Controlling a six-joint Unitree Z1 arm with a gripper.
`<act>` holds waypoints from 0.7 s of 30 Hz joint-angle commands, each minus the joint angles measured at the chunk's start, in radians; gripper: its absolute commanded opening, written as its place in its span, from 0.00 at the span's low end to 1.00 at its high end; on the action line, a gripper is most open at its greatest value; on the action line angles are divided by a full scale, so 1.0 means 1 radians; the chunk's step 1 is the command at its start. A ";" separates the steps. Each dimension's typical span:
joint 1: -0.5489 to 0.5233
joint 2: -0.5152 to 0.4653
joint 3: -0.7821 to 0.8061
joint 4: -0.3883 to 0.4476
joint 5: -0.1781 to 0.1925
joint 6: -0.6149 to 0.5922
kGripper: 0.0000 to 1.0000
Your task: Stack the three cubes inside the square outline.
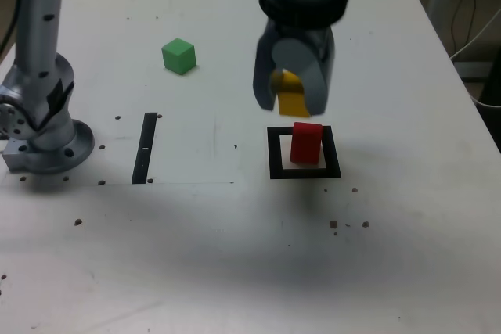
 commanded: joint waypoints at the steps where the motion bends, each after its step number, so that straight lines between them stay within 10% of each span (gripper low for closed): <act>1: -0.009 0.021 -0.011 -0.001 -0.006 -0.007 0.25; 21: -0.004 0.083 -0.010 -0.020 -0.002 -0.007 0.25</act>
